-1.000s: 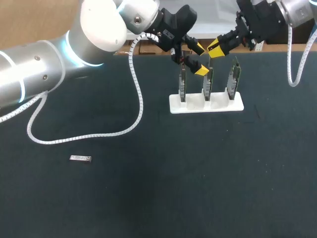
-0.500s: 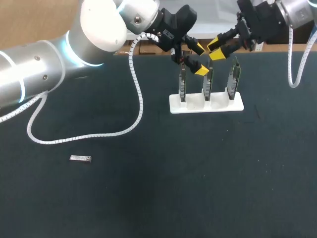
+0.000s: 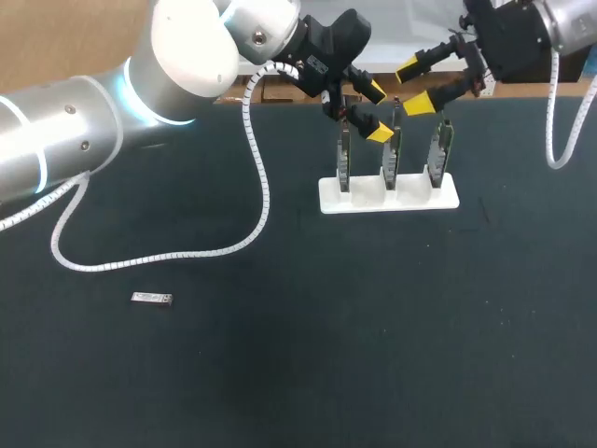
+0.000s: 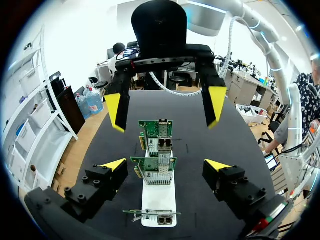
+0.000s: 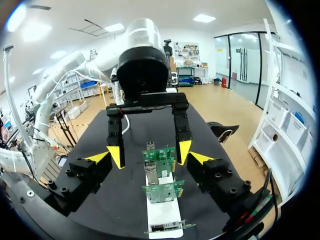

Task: Pick up the optical module with the left hand, and insert it into the network port with the right hand.

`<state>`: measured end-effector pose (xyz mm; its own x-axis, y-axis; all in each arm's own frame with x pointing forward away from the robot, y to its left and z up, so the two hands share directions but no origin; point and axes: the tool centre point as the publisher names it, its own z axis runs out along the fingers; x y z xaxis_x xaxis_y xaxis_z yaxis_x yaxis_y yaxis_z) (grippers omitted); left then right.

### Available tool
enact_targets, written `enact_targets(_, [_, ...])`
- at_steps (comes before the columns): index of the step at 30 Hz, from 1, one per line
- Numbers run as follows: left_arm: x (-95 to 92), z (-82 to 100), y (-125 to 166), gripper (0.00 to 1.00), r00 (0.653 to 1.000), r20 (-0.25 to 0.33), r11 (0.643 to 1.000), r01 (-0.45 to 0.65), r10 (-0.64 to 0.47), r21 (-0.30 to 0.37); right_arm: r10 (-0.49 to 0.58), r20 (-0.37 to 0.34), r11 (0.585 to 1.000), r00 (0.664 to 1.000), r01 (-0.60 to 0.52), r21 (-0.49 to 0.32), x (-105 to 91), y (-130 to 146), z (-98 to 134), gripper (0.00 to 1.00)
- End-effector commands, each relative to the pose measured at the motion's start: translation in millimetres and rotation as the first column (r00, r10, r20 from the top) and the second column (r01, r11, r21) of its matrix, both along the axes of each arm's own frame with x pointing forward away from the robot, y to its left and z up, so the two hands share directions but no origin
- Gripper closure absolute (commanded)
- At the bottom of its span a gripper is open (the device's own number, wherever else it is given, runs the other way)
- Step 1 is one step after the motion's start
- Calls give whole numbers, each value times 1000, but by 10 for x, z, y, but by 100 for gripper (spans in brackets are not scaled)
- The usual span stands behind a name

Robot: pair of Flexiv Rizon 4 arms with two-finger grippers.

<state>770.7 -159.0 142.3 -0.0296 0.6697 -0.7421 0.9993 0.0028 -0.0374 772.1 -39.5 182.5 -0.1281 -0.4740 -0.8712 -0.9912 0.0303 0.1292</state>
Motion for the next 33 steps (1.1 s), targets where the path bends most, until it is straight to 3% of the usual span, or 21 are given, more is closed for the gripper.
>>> enact_targets(1, [12, -6, -3, 0, 1000, 0, 1000, 2, -2, 0, 13, -4, 1000, 1000, -13, 10, 48, -53, 18, 0])
enact_targets(3, [12, -6, -3, 0, 1000, 0, 1000, 2, -2, 0, 17, -2, 1000, 1000, -17, 11, 48, -62, 27, 0])
enact_targets(5, [12, -6, -3, 0, 1000, 0, 1000, 2, -2, 0, 14, 9, 1000, 1000, -14, 18, 49, -65, 38, 98])
enact_targets(33, [12, -6, -3, 0, 1000, 0, 1000, 2, -2, 0, 20, 82, 1000, 996, -20, 4, 83, 161, 25, 100])
